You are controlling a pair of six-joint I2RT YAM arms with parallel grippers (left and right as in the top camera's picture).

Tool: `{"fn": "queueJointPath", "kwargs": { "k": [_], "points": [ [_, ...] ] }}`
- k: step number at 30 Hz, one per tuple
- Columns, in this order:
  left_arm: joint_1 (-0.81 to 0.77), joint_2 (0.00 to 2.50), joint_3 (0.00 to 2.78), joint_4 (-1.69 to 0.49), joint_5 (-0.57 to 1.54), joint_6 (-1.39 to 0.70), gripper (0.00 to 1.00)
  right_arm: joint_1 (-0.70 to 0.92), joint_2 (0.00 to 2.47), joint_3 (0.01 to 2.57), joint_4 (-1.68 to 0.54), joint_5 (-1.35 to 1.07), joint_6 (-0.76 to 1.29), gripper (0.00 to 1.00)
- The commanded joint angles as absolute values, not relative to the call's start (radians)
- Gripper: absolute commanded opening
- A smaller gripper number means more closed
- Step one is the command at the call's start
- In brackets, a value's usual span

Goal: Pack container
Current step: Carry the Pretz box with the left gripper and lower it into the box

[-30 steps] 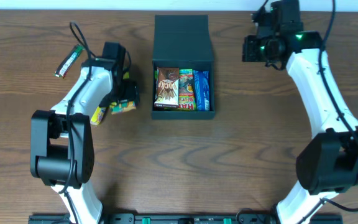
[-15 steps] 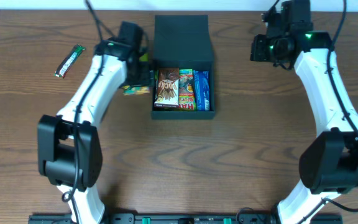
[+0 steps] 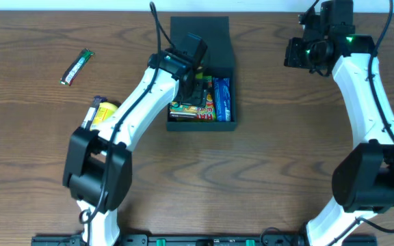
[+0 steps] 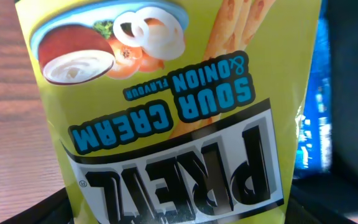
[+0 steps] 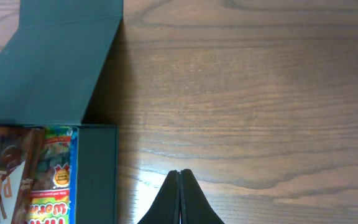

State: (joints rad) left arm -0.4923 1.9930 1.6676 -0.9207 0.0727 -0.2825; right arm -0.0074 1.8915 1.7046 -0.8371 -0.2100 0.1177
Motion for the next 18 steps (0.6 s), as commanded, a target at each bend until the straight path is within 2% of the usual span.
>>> {"fn": "queueJointPath", "kwargs": {
  "k": [1,10,11,14,18],
  "points": [
    [-0.489,2.049,1.676,-0.944,0.108,-0.33,0.8,-0.014,1.901,1.702,-0.849,-0.214,0.095,0.02],
    [-0.488,2.061,1.677,-0.955,0.04,-0.405,0.79,-0.014,1.901,1.702,-0.863,-0.214,0.096,0.01],
    [-0.488,2.061,1.677,-0.955,0.04,-0.405,0.79,-0.014,1.901,1.702,-0.864,-0.214,0.096,0.02],
    [-0.486,2.061,1.677,-0.954,0.04,-0.404,0.91,-0.014,1.901,1.702,-0.865,-0.215,0.096,0.02],
    [-0.482,2.061,1.683,-0.955,0.04,-0.388,0.93,-0.013,1.901,1.702,-0.868,-0.215,0.096,0.02]
  ]
}}
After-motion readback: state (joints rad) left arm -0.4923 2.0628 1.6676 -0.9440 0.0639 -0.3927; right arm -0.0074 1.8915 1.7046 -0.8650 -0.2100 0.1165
